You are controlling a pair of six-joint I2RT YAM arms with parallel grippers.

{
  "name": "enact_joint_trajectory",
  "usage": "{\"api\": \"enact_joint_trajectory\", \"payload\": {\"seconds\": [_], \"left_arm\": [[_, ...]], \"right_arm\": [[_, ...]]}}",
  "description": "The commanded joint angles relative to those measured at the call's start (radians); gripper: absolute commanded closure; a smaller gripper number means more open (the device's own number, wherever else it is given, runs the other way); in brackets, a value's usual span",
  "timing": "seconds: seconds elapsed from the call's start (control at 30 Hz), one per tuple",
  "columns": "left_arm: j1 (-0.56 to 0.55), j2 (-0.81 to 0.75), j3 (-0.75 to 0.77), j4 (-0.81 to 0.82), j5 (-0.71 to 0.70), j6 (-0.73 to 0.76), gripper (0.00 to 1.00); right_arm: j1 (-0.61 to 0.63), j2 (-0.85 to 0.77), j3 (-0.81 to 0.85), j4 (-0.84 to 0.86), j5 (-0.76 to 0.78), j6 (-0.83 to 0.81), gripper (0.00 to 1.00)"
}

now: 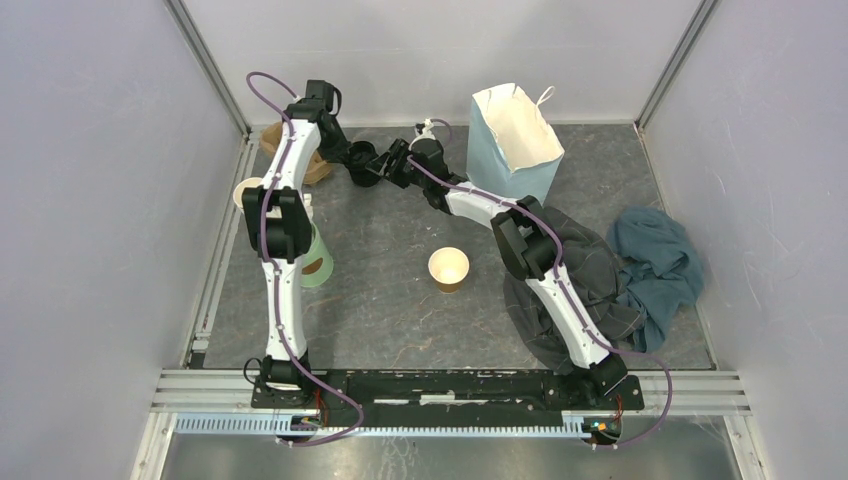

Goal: Pack the takeout coffee

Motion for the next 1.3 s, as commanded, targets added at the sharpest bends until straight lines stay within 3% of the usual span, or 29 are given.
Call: {"api": "enact_joint_trajectory", "payload": {"seconds": [0.0, 1.27], "left_arm": [[0.001, -0.052, 0.043, 0.011, 0.032, -0.027, 0.98], [-0.001, -0.055, 0.039, 0.009, 0.105, -0.058, 0.98]], "right_arm": [[-0.009, 0.02, 0.046, 0.032, 0.022, 0.008, 0.44], [-0.014, -0.012, 0.06, -0.086, 0.058, -0.071, 0.47]]}}
